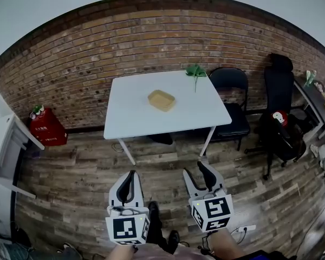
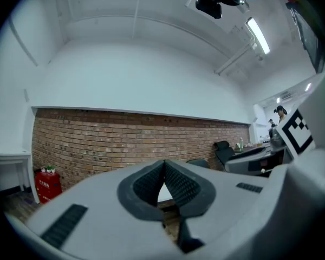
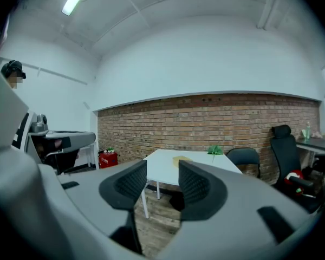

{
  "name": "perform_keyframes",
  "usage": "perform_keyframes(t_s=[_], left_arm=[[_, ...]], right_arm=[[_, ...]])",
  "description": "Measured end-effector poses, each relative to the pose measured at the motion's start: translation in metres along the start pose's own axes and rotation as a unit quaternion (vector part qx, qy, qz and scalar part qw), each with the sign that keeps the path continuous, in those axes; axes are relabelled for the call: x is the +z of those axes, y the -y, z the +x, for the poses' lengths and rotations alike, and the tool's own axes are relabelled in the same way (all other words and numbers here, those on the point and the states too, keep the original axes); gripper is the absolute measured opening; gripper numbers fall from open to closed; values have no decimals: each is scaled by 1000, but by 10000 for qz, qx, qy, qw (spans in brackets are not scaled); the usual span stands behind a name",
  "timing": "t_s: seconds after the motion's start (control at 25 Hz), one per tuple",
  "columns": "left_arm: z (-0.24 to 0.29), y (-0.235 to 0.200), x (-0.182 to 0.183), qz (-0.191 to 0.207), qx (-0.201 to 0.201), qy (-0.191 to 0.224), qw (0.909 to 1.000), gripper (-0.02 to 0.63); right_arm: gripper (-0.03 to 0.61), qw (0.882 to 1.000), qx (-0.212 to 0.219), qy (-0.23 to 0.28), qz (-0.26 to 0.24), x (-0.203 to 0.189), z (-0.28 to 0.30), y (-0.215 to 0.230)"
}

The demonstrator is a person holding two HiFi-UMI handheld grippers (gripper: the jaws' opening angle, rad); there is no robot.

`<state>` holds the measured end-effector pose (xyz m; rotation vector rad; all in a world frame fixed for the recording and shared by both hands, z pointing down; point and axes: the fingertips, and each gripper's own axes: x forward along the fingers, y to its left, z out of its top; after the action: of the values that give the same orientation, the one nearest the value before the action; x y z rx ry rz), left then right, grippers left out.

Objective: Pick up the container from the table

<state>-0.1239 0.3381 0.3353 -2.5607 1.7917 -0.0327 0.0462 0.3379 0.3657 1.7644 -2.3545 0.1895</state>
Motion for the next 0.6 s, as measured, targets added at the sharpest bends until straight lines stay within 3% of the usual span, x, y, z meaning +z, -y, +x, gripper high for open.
perform_keyframes(t_s=[0.28, 0.6], left_arm=[[67, -34, -19, -32, 5, -123, 9999, 9], [174, -76, -21, -71, -285, -141, 9995, 9]], right_arm=[[183, 9998, -131, -133, 25, -3, 69, 22], [176, 9993, -333, -159, 81, 18, 167, 45]])
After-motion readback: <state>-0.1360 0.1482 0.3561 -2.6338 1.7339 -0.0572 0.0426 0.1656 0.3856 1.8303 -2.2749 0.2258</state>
